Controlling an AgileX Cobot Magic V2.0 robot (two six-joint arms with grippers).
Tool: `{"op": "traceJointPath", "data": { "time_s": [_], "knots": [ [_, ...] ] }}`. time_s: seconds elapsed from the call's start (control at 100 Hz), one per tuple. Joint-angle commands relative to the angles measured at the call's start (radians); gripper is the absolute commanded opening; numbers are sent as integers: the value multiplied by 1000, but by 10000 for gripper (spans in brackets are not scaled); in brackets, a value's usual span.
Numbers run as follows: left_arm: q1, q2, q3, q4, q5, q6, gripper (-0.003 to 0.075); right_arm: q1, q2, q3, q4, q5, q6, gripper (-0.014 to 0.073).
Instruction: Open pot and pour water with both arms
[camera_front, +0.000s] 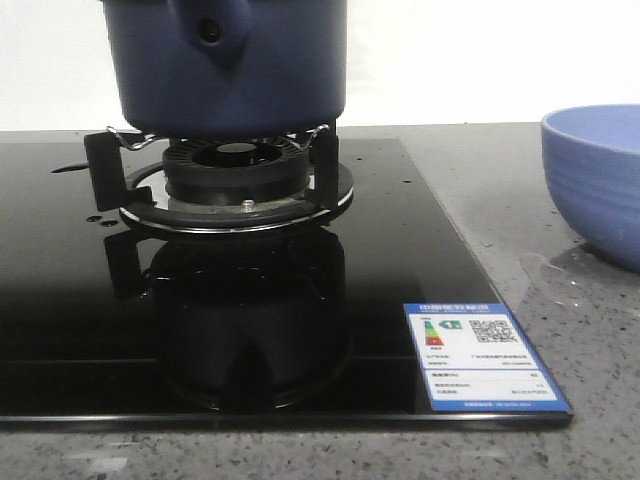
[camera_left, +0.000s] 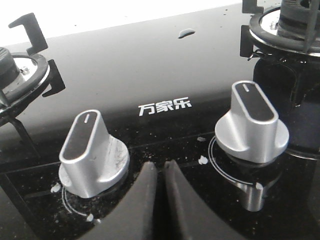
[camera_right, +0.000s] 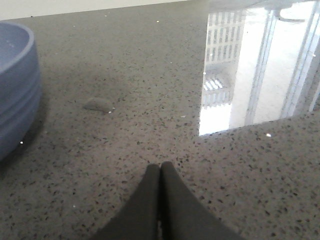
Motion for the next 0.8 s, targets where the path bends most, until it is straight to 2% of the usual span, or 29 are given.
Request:
{"op": "traceJointPath", "data": {
  "time_s": [0.0, 0.44, 0.62, 0.79],
  "knots": [
    [3, -28, 28, -5, -43, -11, -20, -6, -18, 26, -6, -18, -6, -62],
    [3, -28, 28, -5, -41, -11, -20, -6, -18, 26, -6, -18, -6, -62],
    [3, -28, 28, 45, -41, -11, -20, -6, -18, 26, -6, -19, -6, -62],
    [3, -28, 28, 44, -41, -11, -20, -6, -18, 26, -34, -99, -6, -62]
  ]
}}
